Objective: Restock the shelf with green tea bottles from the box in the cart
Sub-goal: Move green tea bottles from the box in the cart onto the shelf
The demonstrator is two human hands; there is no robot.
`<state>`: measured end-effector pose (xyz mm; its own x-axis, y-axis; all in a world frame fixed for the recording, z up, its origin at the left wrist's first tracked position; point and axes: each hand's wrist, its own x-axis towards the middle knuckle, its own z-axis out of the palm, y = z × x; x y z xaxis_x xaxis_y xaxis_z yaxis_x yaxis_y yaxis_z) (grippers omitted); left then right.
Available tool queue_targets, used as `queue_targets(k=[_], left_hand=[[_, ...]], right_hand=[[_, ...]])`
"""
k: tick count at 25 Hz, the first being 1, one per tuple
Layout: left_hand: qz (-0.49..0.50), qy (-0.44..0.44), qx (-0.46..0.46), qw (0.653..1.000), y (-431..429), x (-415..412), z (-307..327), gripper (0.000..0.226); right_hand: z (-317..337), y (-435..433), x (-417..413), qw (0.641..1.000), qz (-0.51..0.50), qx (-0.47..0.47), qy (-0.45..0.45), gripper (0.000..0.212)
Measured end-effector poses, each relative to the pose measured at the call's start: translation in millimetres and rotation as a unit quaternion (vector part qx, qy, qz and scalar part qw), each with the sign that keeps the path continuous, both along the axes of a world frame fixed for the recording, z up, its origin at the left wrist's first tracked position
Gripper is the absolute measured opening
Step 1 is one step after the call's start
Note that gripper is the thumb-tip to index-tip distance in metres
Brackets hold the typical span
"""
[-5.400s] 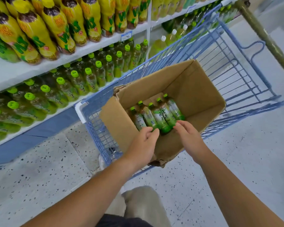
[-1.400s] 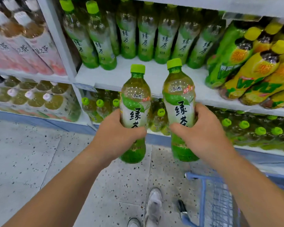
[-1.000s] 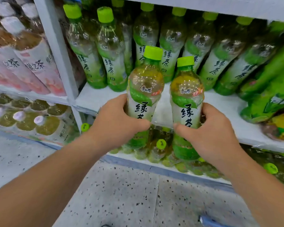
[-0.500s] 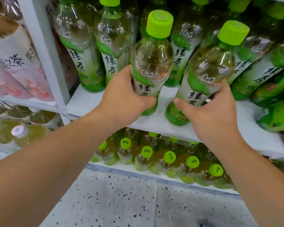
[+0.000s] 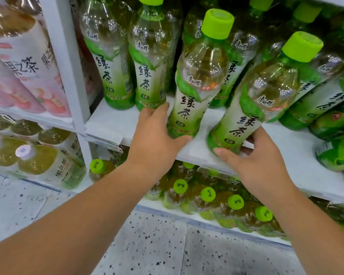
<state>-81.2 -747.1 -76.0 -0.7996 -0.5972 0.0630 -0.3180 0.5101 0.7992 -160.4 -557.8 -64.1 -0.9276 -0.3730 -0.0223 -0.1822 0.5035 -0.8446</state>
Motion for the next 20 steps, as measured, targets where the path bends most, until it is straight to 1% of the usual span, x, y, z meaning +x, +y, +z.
queue_targets(k=[1, 3, 5, 8, 12, 14, 18, 20], left_hand=[[0.02, 0.002, 0.01, 1.0, 1, 2, -5, 0.073], [0.042, 0.019, 0.033, 0.998, 3, 0, -8, 0.062], [0.06, 0.029, 0.036, 0.997, 5, -4, -7, 0.055], [0.099, 0.021, 0.017, 0.995, 4, -13, -7, 0.059], [0.155, 0.022, 0.042, 0.987, 3, -24, -6, 0.059], [0.153, 0.027, 0.035, 0.987, 0, -23, -9, 0.059], [0.098, 0.047, -0.015, 0.994, -3, -12, -16, 0.043], [0.116, 0.041, -0.018, 0.992, -1, -14, -16, 0.04]], right_hand=[[-1, 0, 0, 1.0, 0.001, 0.001, -0.001, 0.052], [-4, -2, -1, 1.0, -0.012, -0.008, 0.0, 0.049], [-6, -8, -5, 1.0, -0.019, -0.012, 0.001, 0.047], [-7, -20, -16, 1.0, -0.023, -0.013, 0.014, 0.053], [-13, -34, -28, 0.999, -0.032, -0.036, 0.016, 0.053], [-18, -37, -30, 0.998, -0.03, -0.046, 0.023, 0.052], [-26, -31, -30, 0.998, -0.031, -0.051, 0.035, 0.055], [-29, -29, -32, 0.997, -0.04, -0.058, 0.043, 0.056]])
